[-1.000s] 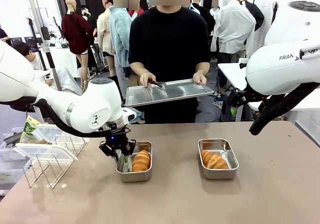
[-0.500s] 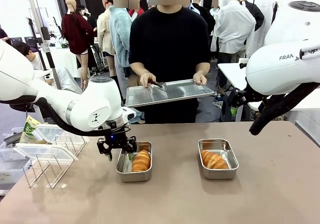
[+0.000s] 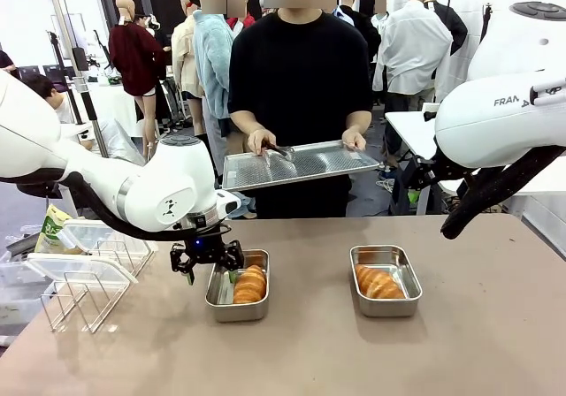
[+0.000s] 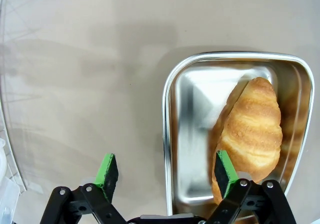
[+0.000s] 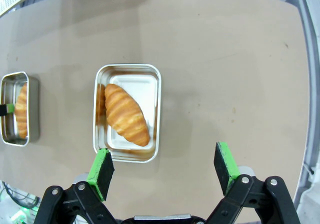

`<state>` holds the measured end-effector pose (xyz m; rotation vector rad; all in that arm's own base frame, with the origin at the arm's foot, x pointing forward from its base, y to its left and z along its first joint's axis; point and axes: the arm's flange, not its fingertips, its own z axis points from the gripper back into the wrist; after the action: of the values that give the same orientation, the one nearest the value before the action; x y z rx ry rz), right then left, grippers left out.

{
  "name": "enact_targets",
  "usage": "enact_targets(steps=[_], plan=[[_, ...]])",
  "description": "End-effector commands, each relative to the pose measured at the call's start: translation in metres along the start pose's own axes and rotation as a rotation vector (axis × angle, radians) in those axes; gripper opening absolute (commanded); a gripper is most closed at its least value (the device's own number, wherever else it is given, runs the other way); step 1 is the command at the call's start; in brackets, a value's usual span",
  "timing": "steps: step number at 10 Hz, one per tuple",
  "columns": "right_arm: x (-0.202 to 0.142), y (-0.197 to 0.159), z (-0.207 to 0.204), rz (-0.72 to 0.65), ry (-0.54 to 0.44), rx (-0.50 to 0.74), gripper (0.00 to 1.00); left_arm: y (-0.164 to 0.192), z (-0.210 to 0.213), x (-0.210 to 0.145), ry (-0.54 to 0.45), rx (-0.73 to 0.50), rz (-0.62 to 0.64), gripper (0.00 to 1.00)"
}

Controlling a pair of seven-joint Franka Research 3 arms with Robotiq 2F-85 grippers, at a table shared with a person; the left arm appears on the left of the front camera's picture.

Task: Place the bread in airtight containers.
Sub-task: Once an object is inside an Airtight Container , place the container in the center of the table.

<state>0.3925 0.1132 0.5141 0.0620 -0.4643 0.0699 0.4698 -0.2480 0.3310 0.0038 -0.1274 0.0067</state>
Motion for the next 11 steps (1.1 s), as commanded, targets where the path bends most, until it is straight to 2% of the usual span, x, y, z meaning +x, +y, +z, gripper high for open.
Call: enact_targets(steps=[1,11], plan=[[-0.0002,-0.0007,-0.0006,-0.003,0.004,0.007,1.0,-0.0007,0.0004,0.0004,-0.011,-0.006,-0.002,1.0],[-0.0002,-0.0007,-0.0006,-0.003,0.004,0.007,1.0,-0.0007,0.0004,0.0004,-0.011,-0.006,-0.002,1.0]])
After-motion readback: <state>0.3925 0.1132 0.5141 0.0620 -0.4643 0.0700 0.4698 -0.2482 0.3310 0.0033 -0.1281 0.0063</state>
